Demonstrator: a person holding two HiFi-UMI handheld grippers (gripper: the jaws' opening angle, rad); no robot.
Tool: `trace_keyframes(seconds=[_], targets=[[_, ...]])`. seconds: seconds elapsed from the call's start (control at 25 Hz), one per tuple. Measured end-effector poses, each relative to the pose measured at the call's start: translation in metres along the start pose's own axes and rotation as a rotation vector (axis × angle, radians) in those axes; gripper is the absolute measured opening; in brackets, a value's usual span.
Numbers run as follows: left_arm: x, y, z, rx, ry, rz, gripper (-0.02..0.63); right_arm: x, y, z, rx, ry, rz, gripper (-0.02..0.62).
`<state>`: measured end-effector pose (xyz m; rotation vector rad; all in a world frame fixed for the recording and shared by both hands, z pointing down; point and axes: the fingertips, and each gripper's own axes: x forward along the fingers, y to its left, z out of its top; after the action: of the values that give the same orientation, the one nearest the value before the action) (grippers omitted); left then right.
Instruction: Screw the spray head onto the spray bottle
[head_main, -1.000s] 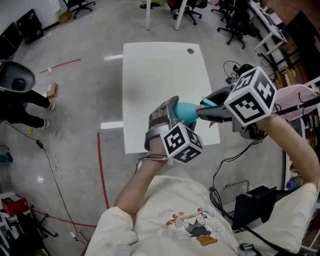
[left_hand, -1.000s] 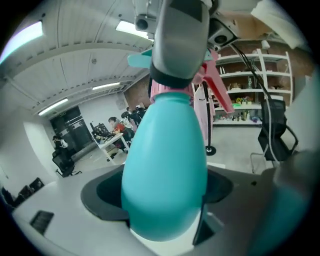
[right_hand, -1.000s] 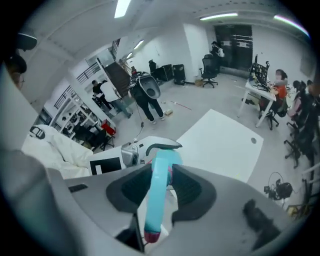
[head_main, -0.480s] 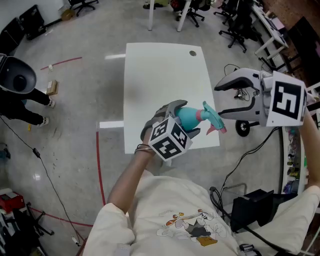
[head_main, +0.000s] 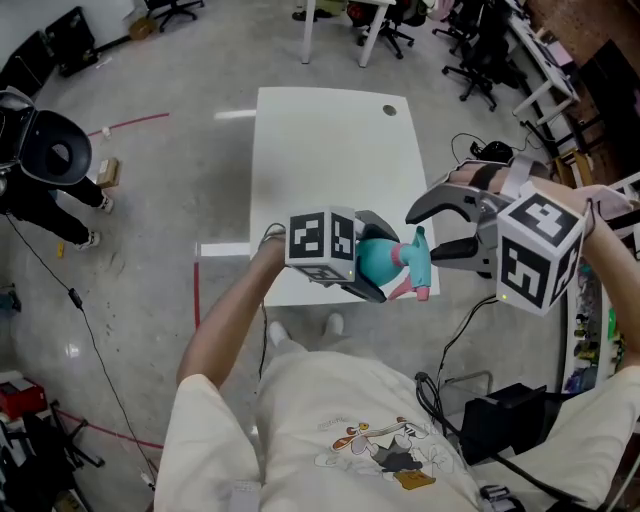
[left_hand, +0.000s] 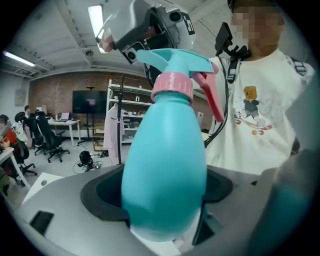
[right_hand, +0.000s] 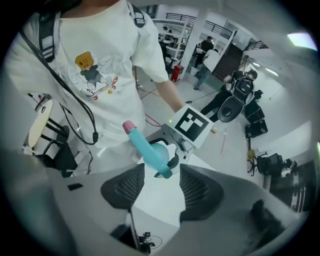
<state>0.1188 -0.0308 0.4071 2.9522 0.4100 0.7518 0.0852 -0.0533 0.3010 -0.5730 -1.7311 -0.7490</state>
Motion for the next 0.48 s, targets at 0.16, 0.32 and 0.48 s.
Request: trace_keyframes(seconds=[0.16, 0.32, 0.48], targets=[[0.013, -0.008, -0.003, 0.002, 0.028, -0.079, 0.419, 0.013, 0.017, 0.007, -0.045, 0.01, 0.087, 0.215], [0.021, -0.01, -0.004, 0.011, 0.042, -0.123, 0.419, 0.025, 0.03, 0.006, -0.076, 0.018, 0.159, 0.205], [0.023, -0.013, -0.003, 0.015, 0.047, -0.138, 0.419, 0.027, 0.033, 0.011, -0.07, 0.01, 0.18, 0.149]])
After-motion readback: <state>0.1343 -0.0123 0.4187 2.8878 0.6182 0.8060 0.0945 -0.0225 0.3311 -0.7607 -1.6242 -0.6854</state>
